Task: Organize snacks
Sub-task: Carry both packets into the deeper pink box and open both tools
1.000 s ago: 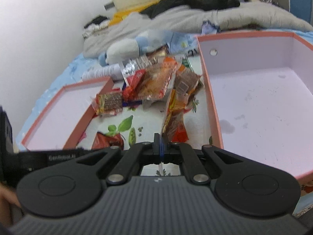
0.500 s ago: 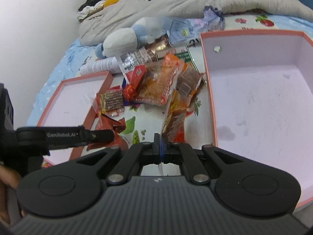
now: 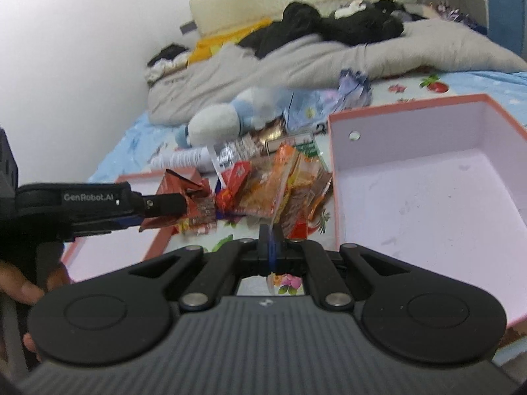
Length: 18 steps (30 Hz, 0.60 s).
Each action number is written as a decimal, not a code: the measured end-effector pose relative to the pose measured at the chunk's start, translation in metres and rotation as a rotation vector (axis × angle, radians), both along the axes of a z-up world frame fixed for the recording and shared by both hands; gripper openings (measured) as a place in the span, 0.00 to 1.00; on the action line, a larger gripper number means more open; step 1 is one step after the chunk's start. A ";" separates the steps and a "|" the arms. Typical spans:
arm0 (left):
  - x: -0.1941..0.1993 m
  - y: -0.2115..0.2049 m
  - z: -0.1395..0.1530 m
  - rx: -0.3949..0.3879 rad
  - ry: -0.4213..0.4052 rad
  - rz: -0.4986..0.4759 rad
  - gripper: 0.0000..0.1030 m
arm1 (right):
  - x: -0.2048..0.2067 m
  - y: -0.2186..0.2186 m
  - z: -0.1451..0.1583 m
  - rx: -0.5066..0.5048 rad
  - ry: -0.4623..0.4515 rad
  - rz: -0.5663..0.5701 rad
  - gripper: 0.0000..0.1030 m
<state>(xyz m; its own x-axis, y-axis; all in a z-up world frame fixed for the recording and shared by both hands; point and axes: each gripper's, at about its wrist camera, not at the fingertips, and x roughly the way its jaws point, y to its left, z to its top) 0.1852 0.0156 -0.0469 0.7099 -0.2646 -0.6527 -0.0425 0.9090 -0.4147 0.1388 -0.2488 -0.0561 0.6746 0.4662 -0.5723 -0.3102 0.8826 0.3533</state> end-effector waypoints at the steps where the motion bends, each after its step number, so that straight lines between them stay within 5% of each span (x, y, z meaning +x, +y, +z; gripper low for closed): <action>1: -0.005 -0.003 0.004 0.012 -0.017 0.000 0.38 | -0.006 -0.003 0.006 0.001 -0.022 -0.010 0.03; 18: -0.031 -0.090 0.063 -0.039 -0.129 -0.181 0.38 | -0.052 -0.069 0.045 -0.014 -0.143 -0.172 0.03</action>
<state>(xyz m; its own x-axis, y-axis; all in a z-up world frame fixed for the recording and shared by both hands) 0.1540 -0.0749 0.0161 0.7254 -0.4185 -0.5465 0.1751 0.8800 -0.4416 0.0867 -0.3178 -0.0109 0.8186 0.3297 -0.4703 -0.2005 0.9314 0.3038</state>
